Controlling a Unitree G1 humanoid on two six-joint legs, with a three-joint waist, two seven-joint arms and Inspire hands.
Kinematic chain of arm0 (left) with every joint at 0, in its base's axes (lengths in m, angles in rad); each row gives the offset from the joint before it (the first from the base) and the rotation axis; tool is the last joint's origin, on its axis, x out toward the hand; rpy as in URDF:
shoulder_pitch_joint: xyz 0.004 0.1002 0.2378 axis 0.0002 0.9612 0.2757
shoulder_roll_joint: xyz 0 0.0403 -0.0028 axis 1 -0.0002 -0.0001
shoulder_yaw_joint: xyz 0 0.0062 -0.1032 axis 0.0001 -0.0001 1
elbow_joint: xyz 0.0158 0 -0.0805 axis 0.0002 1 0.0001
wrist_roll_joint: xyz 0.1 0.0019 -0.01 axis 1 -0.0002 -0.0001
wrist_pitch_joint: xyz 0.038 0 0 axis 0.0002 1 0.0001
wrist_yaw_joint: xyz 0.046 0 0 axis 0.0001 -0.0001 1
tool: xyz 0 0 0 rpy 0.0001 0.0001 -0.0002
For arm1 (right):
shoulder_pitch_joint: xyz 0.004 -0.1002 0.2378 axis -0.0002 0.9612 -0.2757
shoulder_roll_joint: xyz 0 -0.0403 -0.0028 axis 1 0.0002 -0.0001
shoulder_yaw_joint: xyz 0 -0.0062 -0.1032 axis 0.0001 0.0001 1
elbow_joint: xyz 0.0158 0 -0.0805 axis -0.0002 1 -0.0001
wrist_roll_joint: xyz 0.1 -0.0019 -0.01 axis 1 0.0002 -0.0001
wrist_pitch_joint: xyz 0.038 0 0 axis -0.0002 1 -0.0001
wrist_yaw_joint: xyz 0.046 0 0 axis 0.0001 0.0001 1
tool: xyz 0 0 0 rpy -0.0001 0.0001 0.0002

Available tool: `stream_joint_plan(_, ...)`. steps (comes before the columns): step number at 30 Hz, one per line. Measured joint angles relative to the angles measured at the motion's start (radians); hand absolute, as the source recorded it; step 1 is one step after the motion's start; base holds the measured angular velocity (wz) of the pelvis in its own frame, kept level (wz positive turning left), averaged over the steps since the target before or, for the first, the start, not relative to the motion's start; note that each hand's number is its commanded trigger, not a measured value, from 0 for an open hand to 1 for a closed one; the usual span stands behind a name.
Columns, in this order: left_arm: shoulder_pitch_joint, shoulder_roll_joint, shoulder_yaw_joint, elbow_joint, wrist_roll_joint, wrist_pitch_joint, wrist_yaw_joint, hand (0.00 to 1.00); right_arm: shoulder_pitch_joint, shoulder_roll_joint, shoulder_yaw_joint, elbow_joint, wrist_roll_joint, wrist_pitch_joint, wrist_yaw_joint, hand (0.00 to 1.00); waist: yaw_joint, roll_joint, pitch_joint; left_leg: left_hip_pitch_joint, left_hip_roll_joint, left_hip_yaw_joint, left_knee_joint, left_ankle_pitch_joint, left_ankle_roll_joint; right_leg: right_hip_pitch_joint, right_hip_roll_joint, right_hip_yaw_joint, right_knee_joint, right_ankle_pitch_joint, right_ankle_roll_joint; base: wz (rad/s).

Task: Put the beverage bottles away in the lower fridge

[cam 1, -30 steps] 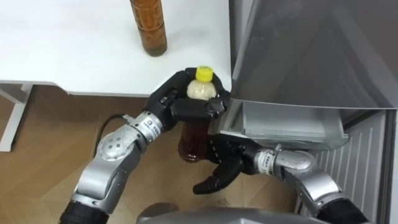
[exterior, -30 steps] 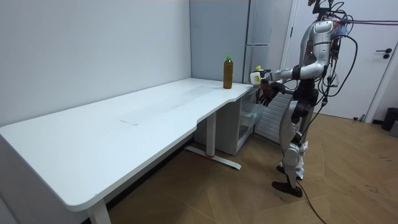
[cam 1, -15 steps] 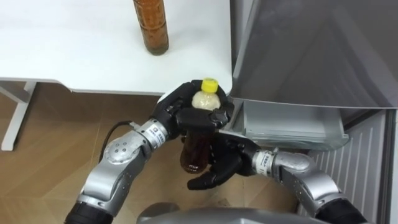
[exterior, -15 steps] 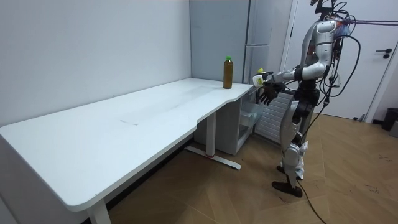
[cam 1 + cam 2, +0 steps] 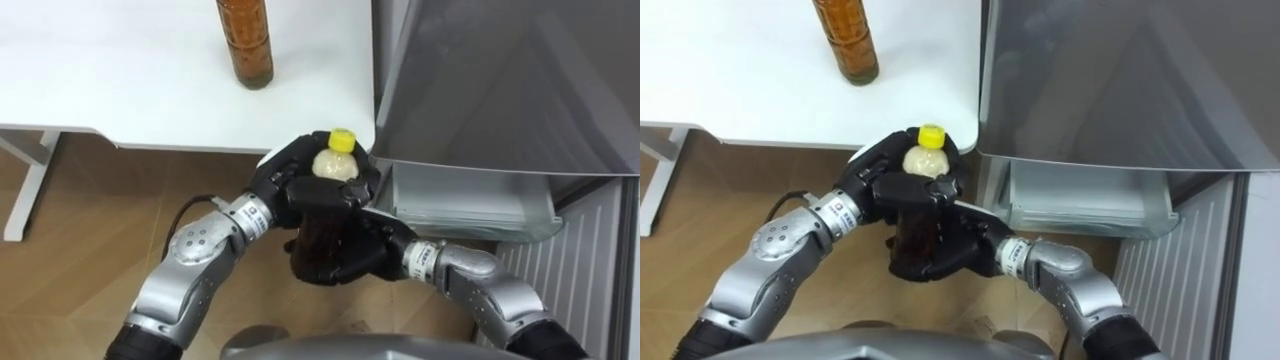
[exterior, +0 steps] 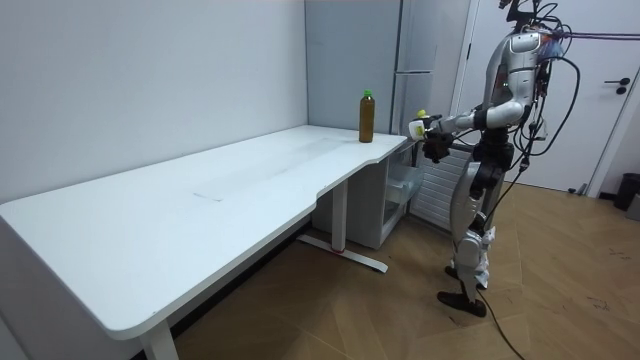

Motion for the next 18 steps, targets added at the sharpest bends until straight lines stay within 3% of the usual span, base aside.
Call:
stream_joint_plan(3, 0.004, 0.000, -0.001, 0.000, -0.038, 0.001, 0.002, 1.00, 0.000, -0.005, 0.021, 0.000, 0.000, -0.021, -0.002, 1.00, 0.001, 0.000, 0.0000, 0.000, 0.001, 0.000, 0.000, 0.000, 0.000, 0.000, -0.002, 0.000, 0.000, 0.000, 0.000, 0.00)
stream_joint_plan(4, 0.004, 0.000, 0.003, 0.000, -0.047, 0.001, 0.002, 0.84, 0.000, -0.005, 0.022, 0.000, 0.000, -0.029, -0.002, 1.00, 0.002, 0.001, -0.0003, 0.000, 0.001, 0.000, 0.000, 0.000, 0.000, 0.000, -0.002, 0.000, 0.000, 0.000, 0.000, 0.00)
stream_joint_plan(6, 0.004, 0.001, 0.006, 0.000, -0.070, 0.001, 0.004, 0.67, 0.000, -0.005, 0.026, -0.001, 0.006, -0.041, -0.002, 1.00, 0.005, 0.004, -0.0034, 0.000, 0.000, -0.001, 0.000, 0.000, 0.000, 0.001, -0.001, -0.001, 0.000, 0.000, 0.000, 0.00)
stream_joint_plan(7, 0.004, 0.001, 0.005, 0.000, -0.071, 0.001, 0.004, 0.11, 0.000, -0.004, 0.027, -0.001, 0.006, -0.041, -0.002, 1.00, 0.006, 0.004, -0.0039, 0.000, 0.000, -0.001, 0.001, 0.000, 0.000, 0.001, 0.000, -0.001, 0.000, 0.000, 0.000, 0.00)
stream_joint_plan(8, 0.004, 0.001, 0.003, 0.000, -0.074, 0.001, 0.004, 0.00, 0.000, -0.004, 0.029, -0.001, 0.006, -0.041, -0.002, 1.00, 0.007, 0.005, -0.0043, 0.000, 0.000, -0.001, 0.001, 0.000, 0.000, 0.001, 0.000, -0.002, 0.000, 0.000, 0.000, 0.00)
stream_joint_plan(18, 0.000, 0.000, 0.006, 0.000, -0.078, -0.019, 0.007, 0.00, 0.001, -0.011, 0.075, -0.001, 0.139, -0.041, 0.017, 1.00, 0.010, 0.012, -0.0002, -0.002, -0.001, -0.005, 0.002, 0.000, 0.000, 0.003, -0.002, -0.018, 0.000, 0.000, 0.000, 0.01)
